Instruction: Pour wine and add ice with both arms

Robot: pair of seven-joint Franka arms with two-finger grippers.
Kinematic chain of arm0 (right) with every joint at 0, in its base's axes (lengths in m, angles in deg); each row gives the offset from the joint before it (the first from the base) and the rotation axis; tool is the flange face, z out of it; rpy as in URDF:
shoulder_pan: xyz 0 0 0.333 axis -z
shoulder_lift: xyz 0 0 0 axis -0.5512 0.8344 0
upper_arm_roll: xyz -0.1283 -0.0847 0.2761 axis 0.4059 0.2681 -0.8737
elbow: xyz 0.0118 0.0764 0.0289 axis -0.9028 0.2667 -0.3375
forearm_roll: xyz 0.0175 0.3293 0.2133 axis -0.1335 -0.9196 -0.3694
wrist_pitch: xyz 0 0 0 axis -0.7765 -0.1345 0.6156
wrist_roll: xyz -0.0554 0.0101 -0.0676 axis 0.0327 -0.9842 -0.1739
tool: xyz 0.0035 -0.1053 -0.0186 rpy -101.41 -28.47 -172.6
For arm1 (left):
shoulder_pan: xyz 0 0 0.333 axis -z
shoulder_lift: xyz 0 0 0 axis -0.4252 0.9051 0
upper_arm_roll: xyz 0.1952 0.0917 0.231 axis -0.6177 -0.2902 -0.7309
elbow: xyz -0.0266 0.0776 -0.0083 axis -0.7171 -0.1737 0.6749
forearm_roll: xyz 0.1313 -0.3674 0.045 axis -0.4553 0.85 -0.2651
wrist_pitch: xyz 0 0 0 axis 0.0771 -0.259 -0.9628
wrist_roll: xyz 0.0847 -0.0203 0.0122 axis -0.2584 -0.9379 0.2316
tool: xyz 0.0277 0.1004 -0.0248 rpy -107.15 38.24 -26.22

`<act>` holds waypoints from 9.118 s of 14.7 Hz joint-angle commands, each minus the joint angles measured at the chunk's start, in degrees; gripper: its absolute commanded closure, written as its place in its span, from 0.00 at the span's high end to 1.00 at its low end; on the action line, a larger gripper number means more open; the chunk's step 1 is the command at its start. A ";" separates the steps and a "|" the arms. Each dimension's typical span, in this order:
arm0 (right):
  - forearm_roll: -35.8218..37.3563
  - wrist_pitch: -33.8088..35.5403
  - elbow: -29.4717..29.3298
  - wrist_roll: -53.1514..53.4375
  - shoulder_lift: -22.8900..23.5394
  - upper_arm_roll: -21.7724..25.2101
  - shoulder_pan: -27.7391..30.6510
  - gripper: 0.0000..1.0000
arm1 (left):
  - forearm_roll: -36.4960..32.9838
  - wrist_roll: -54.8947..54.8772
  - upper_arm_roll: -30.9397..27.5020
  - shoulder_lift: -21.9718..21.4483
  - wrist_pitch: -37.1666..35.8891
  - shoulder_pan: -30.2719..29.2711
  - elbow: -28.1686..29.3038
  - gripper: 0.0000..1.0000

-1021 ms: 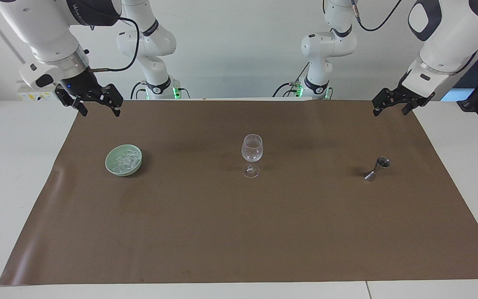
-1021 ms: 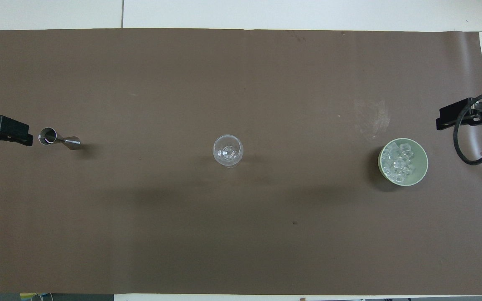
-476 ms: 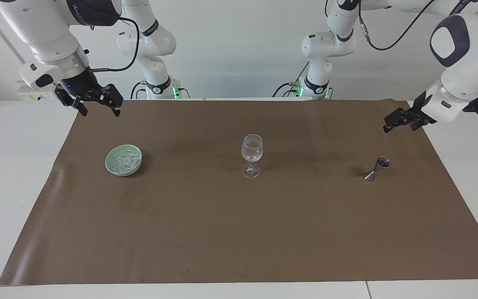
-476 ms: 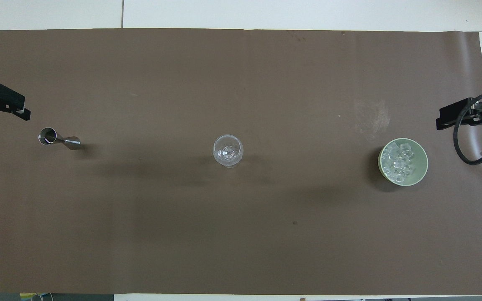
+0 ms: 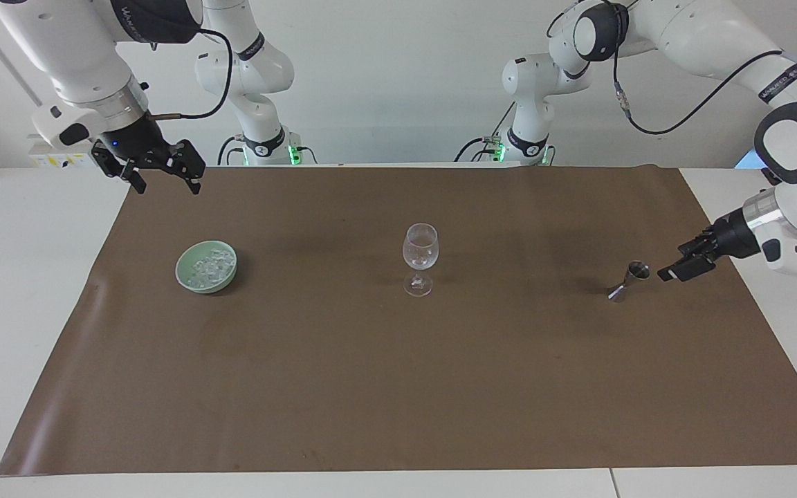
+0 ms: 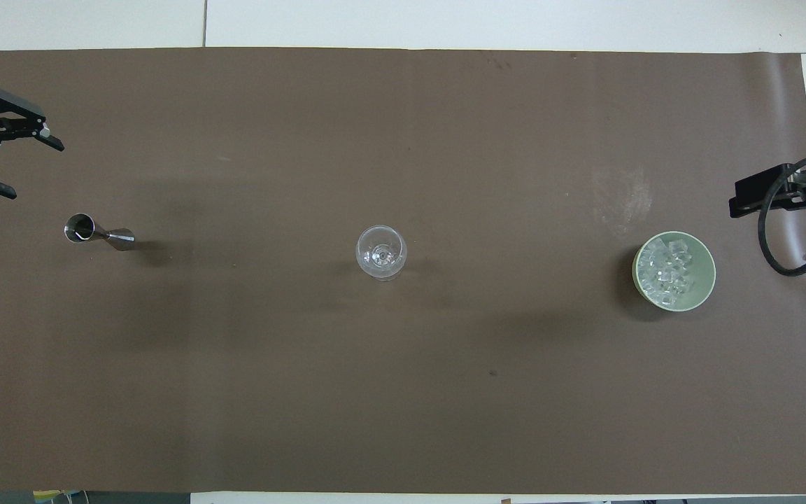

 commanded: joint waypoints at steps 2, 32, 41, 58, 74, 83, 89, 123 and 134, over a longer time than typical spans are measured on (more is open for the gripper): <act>0.05 -1.22 1.34 -1.72 -1.04 -0.25 0.71 1.00 | 8.65 14.86 -2.62 2.24 2.00 -2.54 1.07 1.00; 0.05 -1.22 1.69 -1.72 -1.13 -0.25 0.53 1.00 | 56.29 4.26 -2.36 -16.48 39.27 -6.24 63.40 1.00; 0.05 -1.22 1.78 -1.72 -1.13 -0.34 0.53 1.00 | 58.14 3.91 -2.36 -15.95 41.82 -4.92 62.96 0.56; -0.03 -1.22 2.92 -3.30 -1.74 -0.25 0.62 1.00 | 61.48 9.78 -2.45 -23.06 39.45 -3.44 63.22 0.00; 0.49 -22.49 28.85 -11.92 -12.46 -0.17 2.64 1.00 | 61.04 33.69 1.22 -34.23 57.53 22.05 62.61 0.00; -0.56 -34.58 35.16 -13.59 -3.95 -0.25 5.20 1.00 | 59.82 39.16 19.87 -30.99 82.58 26.09 59.80 0.00; -0.56 -43.14 40.10 -18.68 -1.13 -0.25 5.37 0.89 | 52.61 35.83 19.88 -29.84 86.73 30.06 59.36 0.00; -0.56 -48.59 45.72 -20.88 1.07 -0.25 5.72 0.64 | 50.50 -8.73 19.88 -29.14 95.96 34.19 60.15 0.00; -0.56 -48.59 45.90 -20.97 0.98 -0.25 5.81 0.15 | 50.41 -17.36 19.88 -28.52 97.28 35.68 59.09 0.00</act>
